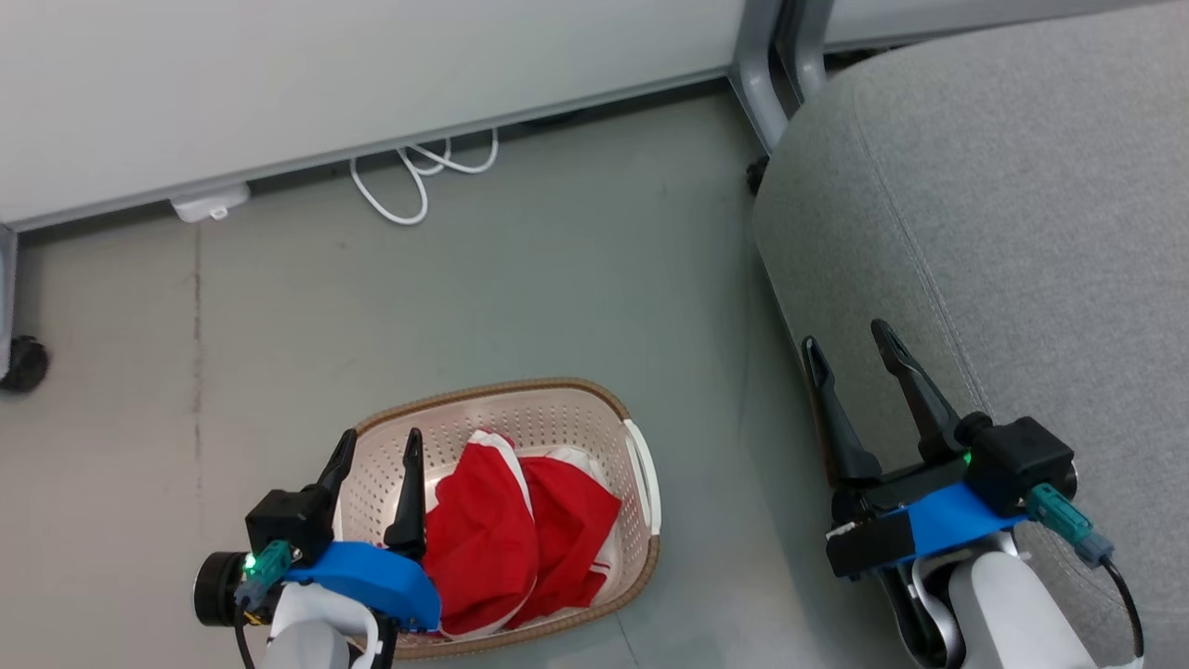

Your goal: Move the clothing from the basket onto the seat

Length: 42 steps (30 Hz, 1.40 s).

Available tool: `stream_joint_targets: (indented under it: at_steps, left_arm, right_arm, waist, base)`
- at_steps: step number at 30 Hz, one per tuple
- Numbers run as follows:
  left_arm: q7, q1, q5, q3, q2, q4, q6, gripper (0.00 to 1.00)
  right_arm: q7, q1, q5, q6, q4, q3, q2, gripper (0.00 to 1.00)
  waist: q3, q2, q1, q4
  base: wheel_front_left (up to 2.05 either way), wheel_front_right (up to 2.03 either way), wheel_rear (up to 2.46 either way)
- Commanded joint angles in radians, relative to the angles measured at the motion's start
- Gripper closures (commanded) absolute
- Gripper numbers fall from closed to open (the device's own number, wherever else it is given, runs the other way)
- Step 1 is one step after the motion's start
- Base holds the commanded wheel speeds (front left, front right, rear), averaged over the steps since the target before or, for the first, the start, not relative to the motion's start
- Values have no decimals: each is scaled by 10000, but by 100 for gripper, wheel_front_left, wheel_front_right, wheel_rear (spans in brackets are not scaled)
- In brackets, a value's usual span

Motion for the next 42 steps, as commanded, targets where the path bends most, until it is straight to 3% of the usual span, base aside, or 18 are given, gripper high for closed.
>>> stream_joint_targets:
  at_steps: [1,10,23,35,42]
  left_arm:
    - [-28,-430,-82,-5,18,307,-83,0]
    - [47,-2427,-294,-545,376,3102,-58,0]
    - [405,-4543,-253,-821,891,5562,13,0]
    - [1144,-5221,-328,-982,1010,7012,310,0]
    - [1770,-5179,-343,-1057,1012,7372,858,0]
  right_arm:
    - [-35,-304,77,3,-90,90,-33,0]
    - [-37,-1059,400,3,-588,474,-25,0]
    - [-39,-1698,949,4,-1433,766,-24,0]
    - [-39,-1875,1245,4,-1739,1119,-25,0]
    - [-39,-1833,1322,3,-1738,1143,-26,0]
  waist:
    - [852,0,-1,-623]
    - [2590,0,-1,-1439]
    - [4498,0,-1,-2168]
    - [5182,0,-1,-2474]
    - [5225,0,-1,-2489]
  base:
    - [0,0,0]
    - [0,0,0]
    - [0,0,0]
    - [0,0,0]
    - [0,0,0]
